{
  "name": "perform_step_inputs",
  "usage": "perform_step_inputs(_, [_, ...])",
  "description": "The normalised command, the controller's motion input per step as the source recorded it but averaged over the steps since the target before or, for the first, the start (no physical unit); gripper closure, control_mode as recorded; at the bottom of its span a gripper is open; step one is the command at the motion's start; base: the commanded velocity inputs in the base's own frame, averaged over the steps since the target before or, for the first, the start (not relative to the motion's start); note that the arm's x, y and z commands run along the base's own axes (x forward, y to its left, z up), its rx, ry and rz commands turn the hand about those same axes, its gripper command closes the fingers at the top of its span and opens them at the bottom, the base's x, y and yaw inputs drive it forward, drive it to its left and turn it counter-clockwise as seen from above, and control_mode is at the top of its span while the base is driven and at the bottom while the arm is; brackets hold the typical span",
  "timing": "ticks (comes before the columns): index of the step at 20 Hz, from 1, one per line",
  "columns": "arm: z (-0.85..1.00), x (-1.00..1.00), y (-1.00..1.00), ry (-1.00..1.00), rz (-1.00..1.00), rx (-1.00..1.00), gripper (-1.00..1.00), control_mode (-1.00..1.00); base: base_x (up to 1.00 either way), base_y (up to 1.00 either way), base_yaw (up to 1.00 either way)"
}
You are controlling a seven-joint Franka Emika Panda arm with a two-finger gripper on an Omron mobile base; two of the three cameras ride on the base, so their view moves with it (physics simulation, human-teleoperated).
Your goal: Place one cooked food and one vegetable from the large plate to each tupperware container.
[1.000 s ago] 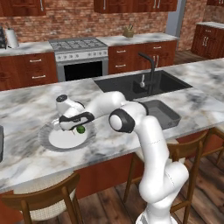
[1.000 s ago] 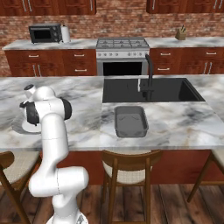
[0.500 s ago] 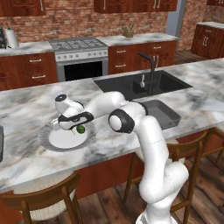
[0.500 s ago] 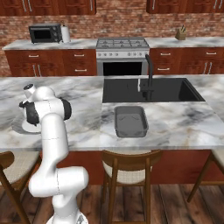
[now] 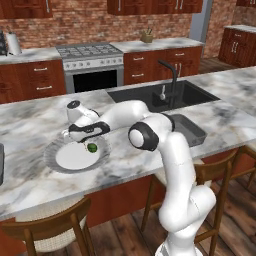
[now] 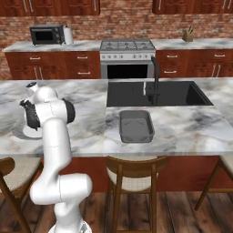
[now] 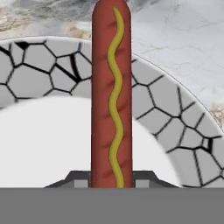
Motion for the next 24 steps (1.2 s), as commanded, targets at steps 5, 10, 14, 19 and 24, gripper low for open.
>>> perform_step_inputs(5, [0.99, -0.62, -0.97, -0.13, 0.00, 0.23, 1.00, -1.00, 0.00, 0.00, 0.00])
perform_step_inputs(10, [0.94, -0.24, -1.00, -0.11, 0.16, 0.05, 1.00, -1.00, 0.00, 0.00, 0.00])
perform_step_inputs(14, [0.96, -0.47, -1.00, -0.01, 0.17, 0.00, 1.00, -1.00, 0.00, 0.00, 0.00])
perform_step_inputs(19, [0.71, -0.46, -1.00, 0.04, 0.21, 0.01, 1.00, -1.00, 0.00, 0.00, 0.00])
perform_step_inputs(24, [0.52, -0.13, -1.00, 0.17, 0.09, 0.01, 1.00, -1.00, 0.00, 0.00, 0.00])
